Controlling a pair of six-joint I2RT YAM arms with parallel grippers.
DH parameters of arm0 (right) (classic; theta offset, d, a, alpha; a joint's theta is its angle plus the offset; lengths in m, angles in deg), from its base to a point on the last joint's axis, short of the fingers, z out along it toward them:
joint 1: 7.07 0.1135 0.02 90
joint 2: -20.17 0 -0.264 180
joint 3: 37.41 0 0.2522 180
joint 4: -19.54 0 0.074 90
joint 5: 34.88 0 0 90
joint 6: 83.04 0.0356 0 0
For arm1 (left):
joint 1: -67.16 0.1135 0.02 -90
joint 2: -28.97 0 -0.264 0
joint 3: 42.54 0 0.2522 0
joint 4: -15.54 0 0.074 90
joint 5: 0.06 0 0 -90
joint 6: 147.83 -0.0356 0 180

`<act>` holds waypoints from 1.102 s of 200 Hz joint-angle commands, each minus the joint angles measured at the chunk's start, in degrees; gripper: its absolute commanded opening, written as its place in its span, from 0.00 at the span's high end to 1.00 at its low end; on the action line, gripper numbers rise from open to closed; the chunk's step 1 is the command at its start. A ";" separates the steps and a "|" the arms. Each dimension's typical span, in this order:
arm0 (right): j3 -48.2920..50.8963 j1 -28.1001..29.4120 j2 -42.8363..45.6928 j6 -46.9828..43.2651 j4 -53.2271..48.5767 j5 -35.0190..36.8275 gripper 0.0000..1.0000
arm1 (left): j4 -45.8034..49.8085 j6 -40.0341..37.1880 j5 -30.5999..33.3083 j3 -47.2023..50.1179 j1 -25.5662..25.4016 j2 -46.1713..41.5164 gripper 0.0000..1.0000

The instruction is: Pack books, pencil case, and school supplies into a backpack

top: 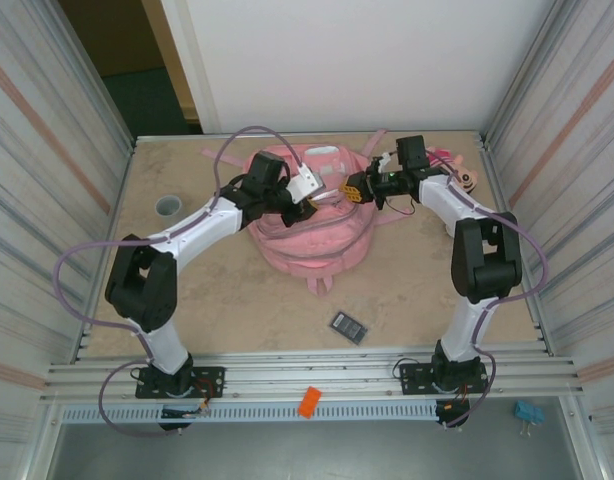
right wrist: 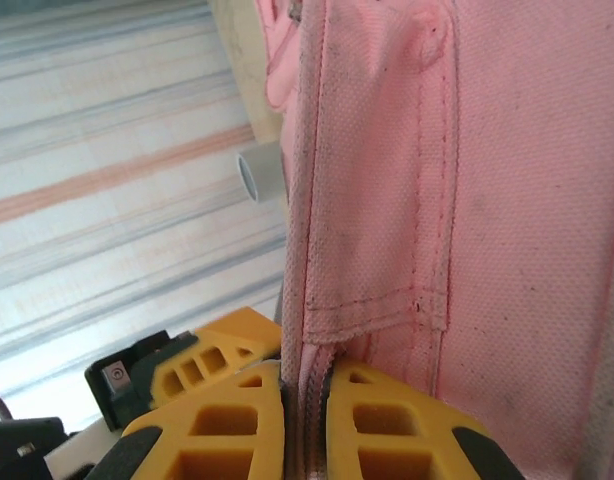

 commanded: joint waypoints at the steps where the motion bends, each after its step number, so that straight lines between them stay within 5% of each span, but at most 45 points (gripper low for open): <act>1: 2.64 1.03 4.64 12.70 6.64 0.65 1.00 | 0.89 16.22 4.21 -3.17 0.51 -4.50 0.59; 34: 6.00 2.83 6.78 20.84 13.03 6.52 1.00 | 12.42 42.07 5.95 -5.15 -0.45 -7.49 0.49; 67: 7.06 4.87 7.19 23.76 15.27 9.44 1.00 | 14.62 55.91 8.24 -3.50 -6.13 -10.47 0.49; 92: 6.96 5.79 7.23 24.22 15.92 9.91 1.00 | 20.11 55.22 12.77 -7.89 -10.96 -9.89 0.50; 144: 7.01 6.82 8.08 23.89 14.54 9.72 1.00 | 22.66 70.44 16.15 -7.04 -12.50 -7.78 0.52; 220: 7.49 8.48 8.41 22.73 14.76 10.03 1.00 | 8.89 77.83 23.73 -1.95 -13.10 -5.59 0.56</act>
